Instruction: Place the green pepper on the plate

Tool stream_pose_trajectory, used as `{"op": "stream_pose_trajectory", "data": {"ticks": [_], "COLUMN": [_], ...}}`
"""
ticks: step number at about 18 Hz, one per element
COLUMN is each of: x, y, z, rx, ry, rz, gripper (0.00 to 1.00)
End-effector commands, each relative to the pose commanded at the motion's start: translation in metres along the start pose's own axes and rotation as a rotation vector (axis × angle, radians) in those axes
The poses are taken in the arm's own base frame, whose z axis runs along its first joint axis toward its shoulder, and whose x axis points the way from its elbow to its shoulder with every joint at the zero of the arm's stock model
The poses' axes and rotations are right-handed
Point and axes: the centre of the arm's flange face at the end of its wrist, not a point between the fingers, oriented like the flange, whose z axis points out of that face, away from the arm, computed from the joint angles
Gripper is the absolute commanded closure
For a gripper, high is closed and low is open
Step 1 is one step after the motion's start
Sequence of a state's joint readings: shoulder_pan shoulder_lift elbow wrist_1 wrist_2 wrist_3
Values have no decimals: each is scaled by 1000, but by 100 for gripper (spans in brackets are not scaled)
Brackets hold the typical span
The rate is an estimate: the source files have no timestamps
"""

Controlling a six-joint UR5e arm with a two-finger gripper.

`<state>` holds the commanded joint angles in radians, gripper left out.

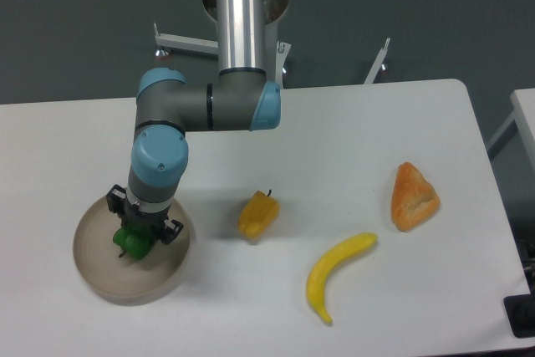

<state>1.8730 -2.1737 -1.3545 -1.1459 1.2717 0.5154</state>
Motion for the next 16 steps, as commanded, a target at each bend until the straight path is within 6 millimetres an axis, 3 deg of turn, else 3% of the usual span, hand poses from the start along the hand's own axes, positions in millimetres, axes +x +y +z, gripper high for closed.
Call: {"op": "stream_pose_trajectory", "data": {"ticks": [2, 9, 12, 16], "x": [1, -2, -26, -61], "y": [0, -6, 4, 26], "z": [-1, -27, -42, -89], "rx": [1, 37, -1, -3], "ry": [-1, -26, -125, -207], "rz": [-4, 15, 61, 85], "gripper": [0, 0, 0, 0]}}
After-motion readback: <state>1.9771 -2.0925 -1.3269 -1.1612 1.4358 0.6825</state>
